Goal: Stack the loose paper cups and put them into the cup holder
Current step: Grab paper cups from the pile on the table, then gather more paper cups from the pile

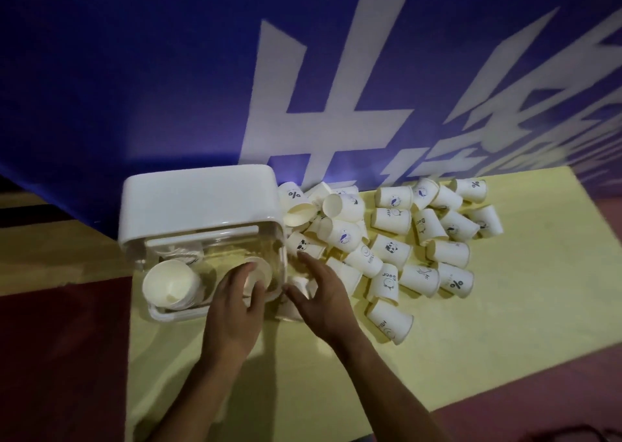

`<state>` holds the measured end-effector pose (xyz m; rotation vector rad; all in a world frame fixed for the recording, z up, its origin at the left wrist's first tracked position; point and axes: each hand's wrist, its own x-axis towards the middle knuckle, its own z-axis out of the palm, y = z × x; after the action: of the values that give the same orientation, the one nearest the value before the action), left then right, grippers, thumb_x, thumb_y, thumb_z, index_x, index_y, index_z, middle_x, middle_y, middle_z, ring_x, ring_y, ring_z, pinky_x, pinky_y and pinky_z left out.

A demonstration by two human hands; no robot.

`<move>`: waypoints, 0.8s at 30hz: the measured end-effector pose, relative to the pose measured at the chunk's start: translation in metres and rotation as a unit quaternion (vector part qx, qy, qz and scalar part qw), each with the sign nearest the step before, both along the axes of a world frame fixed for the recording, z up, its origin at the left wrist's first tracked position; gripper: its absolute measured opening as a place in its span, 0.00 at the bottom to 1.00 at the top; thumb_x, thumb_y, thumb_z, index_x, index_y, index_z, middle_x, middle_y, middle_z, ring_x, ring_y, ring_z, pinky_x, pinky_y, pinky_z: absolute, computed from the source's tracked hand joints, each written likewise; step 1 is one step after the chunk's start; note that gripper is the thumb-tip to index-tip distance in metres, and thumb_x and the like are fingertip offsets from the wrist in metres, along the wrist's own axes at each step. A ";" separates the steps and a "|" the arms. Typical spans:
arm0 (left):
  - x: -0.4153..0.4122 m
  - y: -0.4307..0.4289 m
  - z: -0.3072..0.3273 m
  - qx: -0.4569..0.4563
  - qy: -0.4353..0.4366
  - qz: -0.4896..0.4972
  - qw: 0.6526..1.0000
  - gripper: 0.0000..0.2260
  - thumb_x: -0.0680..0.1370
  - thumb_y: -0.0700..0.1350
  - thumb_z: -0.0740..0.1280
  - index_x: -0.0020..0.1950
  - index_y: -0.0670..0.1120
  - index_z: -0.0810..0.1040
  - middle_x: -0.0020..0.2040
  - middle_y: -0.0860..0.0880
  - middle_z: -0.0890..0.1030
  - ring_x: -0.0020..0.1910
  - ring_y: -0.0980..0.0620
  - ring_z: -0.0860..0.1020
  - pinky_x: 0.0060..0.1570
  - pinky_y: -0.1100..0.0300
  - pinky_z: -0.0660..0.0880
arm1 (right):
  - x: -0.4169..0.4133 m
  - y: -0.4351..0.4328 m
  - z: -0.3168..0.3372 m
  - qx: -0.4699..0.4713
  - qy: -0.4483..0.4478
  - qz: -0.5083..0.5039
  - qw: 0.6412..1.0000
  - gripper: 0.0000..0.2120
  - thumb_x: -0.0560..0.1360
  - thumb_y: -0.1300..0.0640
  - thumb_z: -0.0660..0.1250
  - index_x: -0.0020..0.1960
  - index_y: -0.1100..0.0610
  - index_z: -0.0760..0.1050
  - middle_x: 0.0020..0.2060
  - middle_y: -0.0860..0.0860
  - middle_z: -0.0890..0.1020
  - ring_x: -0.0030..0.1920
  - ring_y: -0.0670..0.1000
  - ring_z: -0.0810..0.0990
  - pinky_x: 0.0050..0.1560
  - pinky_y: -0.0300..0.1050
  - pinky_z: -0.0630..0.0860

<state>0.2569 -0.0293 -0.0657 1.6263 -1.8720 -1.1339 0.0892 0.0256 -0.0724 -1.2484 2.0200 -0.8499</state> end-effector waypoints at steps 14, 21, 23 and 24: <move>-0.244 0.028 0.026 -0.050 0.017 -0.206 0.977 0.17 0.80 0.51 0.69 0.68 0.54 0.76 0.63 0.56 0.79 0.60 0.54 0.78 0.55 0.58 0.76 | -0.223 0.101 0.041 -0.006 -0.061 -0.195 0.979 0.22 0.77 0.47 0.73 0.69 0.43 0.74 0.54 0.36 0.82 0.55 0.36 0.80 0.52 0.35 0.77; -0.359 -0.013 -0.016 -0.084 -0.172 -0.257 0.947 0.30 0.76 0.55 0.72 0.76 0.48 0.70 0.74 0.49 0.71 0.73 0.46 0.69 0.67 0.50 0.72 | -0.316 0.137 0.018 0.014 -0.096 -0.183 0.978 0.17 0.77 0.50 0.74 0.64 0.41 0.77 0.54 0.39 0.85 0.53 0.43 0.83 0.52 0.47 0.82; -0.374 -0.029 -0.032 -0.080 -0.255 -0.278 0.923 0.34 0.74 0.56 0.73 0.77 0.48 0.67 0.75 0.47 0.70 0.74 0.45 0.67 0.70 0.49 0.70 | -0.335 0.144 0.012 0.021 -0.101 -0.184 0.977 0.17 0.77 0.50 0.74 0.66 0.45 0.78 0.54 0.39 0.85 0.53 0.43 0.83 0.52 0.48 0.82; -0.378 -0.034 -0.038 -0.082 -0.292 -0.290 0.908 0.35 0.74 0.57 0.73 0.78 0.48 0.66 0.75 0.47 0.69 0.73 0.45 0.67 0.69 0.49 0.69 | -0.343 0.146 0.010 0.023 -0.100 -0.187 0.977 0.17 0.77 0.51 0.73 0.66 0.46 0.78 0.54 0.39 0.85 0.53 0.42 0.83 0.52 0.47 0.82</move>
<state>-0.1215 -0.0633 -0.1041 1.4471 -2.8881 -0.6756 -0.2535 0.1715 -0.0629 -0.7312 2.1252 -1.0498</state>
